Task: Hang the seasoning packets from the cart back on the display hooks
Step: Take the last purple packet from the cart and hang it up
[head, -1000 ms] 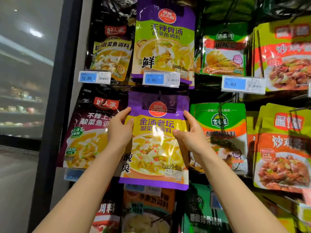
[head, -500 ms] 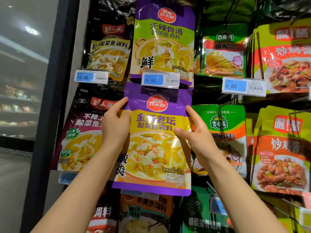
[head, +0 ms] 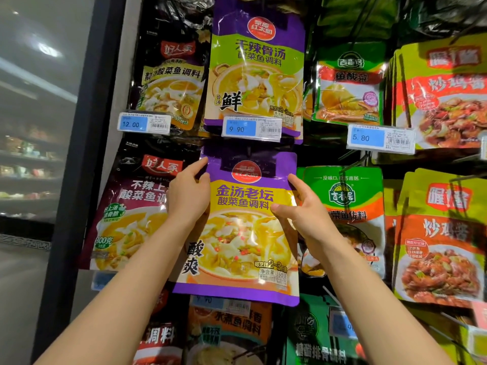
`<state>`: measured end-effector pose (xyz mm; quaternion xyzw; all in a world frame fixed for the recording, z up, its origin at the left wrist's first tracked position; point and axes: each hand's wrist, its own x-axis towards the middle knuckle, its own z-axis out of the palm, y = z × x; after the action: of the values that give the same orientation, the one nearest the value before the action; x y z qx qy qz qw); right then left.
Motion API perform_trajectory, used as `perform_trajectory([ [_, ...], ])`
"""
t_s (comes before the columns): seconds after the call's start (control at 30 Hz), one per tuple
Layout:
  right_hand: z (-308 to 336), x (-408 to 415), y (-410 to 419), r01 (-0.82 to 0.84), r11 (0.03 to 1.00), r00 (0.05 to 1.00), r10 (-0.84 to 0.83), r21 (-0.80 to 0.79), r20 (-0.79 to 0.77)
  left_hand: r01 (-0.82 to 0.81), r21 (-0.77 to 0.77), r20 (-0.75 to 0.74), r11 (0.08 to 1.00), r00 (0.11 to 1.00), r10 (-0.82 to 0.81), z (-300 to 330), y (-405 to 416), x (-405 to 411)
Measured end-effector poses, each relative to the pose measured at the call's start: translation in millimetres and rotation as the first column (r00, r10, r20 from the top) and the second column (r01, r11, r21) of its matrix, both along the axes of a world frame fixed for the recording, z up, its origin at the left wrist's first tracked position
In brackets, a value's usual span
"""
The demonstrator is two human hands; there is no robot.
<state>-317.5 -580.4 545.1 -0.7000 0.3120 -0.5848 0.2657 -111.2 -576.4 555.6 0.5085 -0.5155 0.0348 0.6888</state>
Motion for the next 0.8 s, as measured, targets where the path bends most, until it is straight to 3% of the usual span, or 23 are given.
perform_trajectory([
  [0.2,-13.8,7.8,-19.2,0.196,0.973,0.967,-0.211,-0.119,-0.139,-0.03,0.213,0.279,0.977,0.96,-0.031,-26.5,-8.8,1.1],
  [0.33,-19.0,10.1,-28.0,0.232,0.965,0.967,-0.243,-0.125,-0.082,-0.106,0.15,0.395,0.983,0.918,0.039,-51.2,-2.0,-5.9],
  [0.47,-8.9,11.3,-39.4,0.213,0.977,0.977,-0.213,-0.007,0.011,0.03,0.226,0.383,0.974,0.916,-0.118,-62.0,-1.4,-2.9],
  [0.57,-9.5,16.3,-46.2,0.255,0.967,0.967,-0.256,0.02,0.019,-0.005,0.302,0.397,0.953,0.91,-0.121,-56.5,-13.4,1.6],
  [0.7,-24.0,18.2,-46.0,0.404,0.908,0.887,-0.419,-0.113,-0.192,-0.133,0.364,0.538,0.922,0.838,-0.091,-56.5,-26.9,-2.3],
  [0.8,-40.3,12.2,-44.5,0.404,0.905,0.87,-0.425,-0.133,-0.251,-0.178,0.301,0.651,0.937,0.756,-0.066,-77.8,-26.1,-11.1],
])
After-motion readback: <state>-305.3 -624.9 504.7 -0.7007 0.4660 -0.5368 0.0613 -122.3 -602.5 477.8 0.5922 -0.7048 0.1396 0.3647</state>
